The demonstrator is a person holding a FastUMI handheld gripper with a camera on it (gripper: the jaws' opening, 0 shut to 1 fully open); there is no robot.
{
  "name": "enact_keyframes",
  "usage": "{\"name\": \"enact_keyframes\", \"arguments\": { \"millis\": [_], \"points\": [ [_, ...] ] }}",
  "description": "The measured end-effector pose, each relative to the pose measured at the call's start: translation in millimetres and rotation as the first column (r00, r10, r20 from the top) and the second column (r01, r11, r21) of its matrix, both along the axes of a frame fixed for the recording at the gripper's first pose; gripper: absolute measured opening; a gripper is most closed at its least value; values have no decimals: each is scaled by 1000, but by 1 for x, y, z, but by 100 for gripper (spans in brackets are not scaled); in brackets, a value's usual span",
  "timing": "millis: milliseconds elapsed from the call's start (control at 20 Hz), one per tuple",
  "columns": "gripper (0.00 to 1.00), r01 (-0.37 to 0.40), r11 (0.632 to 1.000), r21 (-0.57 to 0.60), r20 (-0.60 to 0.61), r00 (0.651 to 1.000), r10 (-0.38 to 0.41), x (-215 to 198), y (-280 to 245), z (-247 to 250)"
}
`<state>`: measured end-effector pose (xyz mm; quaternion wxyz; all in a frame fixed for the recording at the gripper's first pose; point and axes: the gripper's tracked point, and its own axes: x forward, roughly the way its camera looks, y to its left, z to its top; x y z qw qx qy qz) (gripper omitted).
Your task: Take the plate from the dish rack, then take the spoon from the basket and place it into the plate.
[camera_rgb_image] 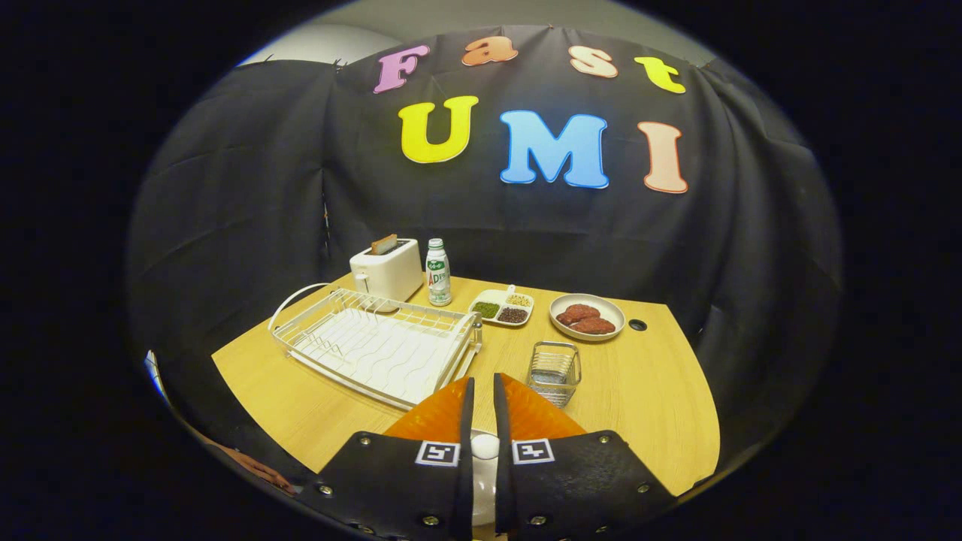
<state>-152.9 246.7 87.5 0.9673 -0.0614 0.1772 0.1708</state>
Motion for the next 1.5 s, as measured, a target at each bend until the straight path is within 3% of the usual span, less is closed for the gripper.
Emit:
{"name": "enact_keyframes", "arguments": {
  "millis": [500, 1000, 1150, 1200, 1250, 1400, 1500],
  "points": [
    [11, -127, 992, -23, -69, 990, 126, 2, 49, -35],
    [11, -192, 981, 28, -79, 978, 193, 3, 63, -48],
    [19, -197, 980, 33, -90, 976, 199, 7, 57, -56],
    [28, -185, 982, 31, -78, 979, 187, 8, 50, -50],
    [46, -169, 985, 28, -57, 984, 171, 11, 42, -43],
    [49, -104, 993, 49, 47, 994, 102, 17, 11, -10],
    [49, -24, 998, 61, 132, 991, 15, 28, -25, 16]
  ]
}}
